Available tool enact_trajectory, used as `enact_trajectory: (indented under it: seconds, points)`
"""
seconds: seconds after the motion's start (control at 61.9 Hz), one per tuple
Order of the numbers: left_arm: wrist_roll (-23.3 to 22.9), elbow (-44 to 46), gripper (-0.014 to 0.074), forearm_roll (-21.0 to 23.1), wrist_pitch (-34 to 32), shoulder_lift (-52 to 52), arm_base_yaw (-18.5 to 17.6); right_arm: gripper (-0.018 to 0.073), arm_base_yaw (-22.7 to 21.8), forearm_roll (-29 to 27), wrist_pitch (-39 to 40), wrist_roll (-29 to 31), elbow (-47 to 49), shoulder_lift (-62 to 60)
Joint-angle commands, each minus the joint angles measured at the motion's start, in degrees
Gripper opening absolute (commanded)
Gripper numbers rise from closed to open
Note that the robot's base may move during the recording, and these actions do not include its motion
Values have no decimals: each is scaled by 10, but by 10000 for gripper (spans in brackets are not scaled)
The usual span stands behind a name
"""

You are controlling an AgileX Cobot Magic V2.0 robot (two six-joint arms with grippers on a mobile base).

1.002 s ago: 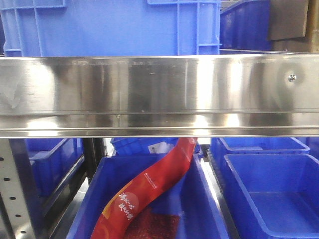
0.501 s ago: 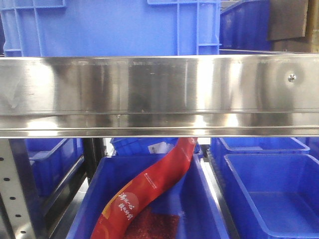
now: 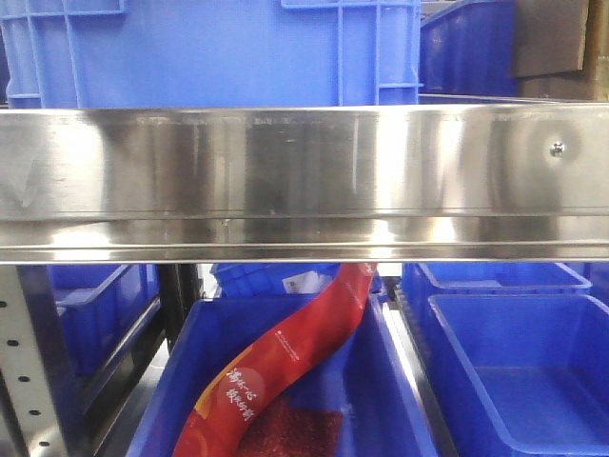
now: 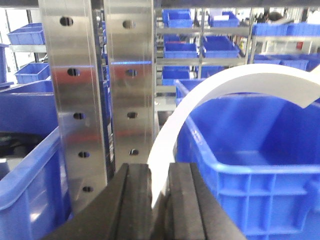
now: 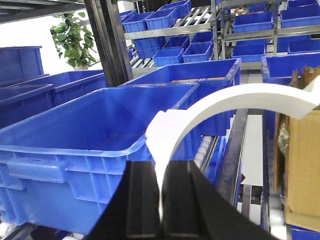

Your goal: Grab PVC pipe and place in blue bin

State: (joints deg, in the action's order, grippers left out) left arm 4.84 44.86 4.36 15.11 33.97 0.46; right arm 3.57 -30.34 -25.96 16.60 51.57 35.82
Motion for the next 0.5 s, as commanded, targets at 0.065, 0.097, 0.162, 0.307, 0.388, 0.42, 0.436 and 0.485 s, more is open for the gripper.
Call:
enact_trajectory:
  seconds: [0.065,0.097,0.162,0.307,0.388,0.42,0.436,0.485]
  points:
    - [1,5,-111,6,-19,18,-4,-162,1,-4,24,7,5,2]
    - [1,8,-111,4,-11,27,-4,-162,1,-4,24,12,5,3]
    - [1,20,-111,4,12,44,-4,-162,3,-4,24,25,5,15]
    - [1,65,-111,19,32,99,-17,-162,24,-13,25,30,15,49]
    - [5,94,-111,19,32,123,-37,-162,40,-13,27,30,30,69]
    - [10,103,-111,19,32,131,-46,-162,46,-13,30,30,37,78]
    - [11,108,-111,19,32,136,-53,-162,49,-13,30,30,40,81]
    - [12,122,-111,19,29,148,-70,-162,59,-13,36,30,52,94]
